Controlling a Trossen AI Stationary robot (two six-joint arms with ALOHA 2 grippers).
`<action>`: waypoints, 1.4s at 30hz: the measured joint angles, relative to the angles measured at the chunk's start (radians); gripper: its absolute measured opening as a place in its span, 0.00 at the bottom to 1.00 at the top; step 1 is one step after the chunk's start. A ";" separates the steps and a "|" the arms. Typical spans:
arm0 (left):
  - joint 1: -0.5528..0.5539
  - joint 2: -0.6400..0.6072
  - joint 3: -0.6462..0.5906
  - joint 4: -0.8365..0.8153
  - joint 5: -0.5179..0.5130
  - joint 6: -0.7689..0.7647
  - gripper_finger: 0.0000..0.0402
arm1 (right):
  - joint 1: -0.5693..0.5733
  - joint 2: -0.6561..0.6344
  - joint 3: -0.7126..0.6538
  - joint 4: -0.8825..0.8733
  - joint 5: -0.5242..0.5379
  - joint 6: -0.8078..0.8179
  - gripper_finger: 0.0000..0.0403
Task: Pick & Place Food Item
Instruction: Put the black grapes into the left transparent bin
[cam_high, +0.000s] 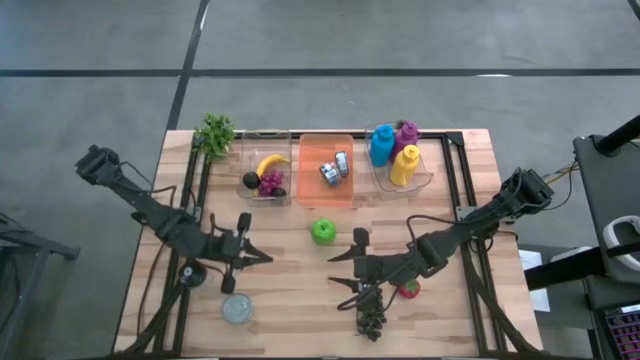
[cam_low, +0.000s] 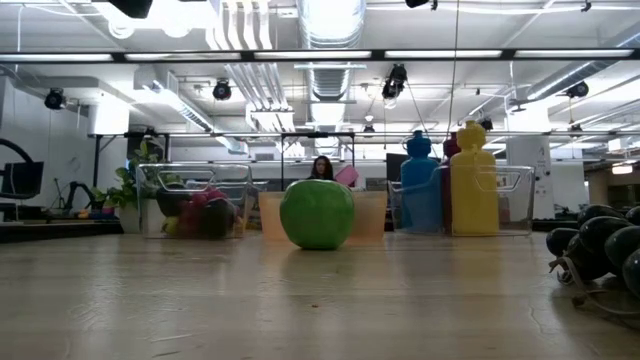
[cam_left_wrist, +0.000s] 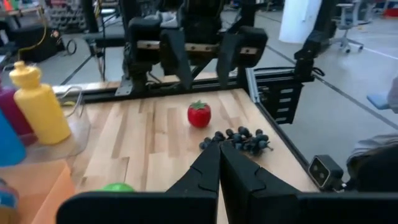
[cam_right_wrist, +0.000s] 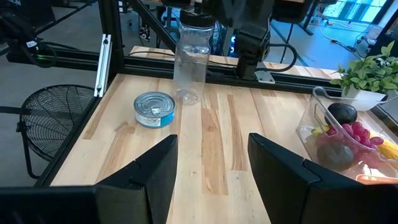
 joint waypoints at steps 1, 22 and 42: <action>-0.004 0.000 0.000 0.006 0.000 0.004 0.02 | 0.000 0.000 0.000 0.000 0.000 0.000 0.47; -0.005 0.000 0.000 0.004 -0.005 0.014 0.02 | 0.000 -0.033 0.000 -0.173 -0.051 0.072 0.24; -0.005 0.000 0.000 -0.010 -0.005 0.028 0.03 | 0.097 -0.138 0.000 -0.567 -0.117 0.380 0.02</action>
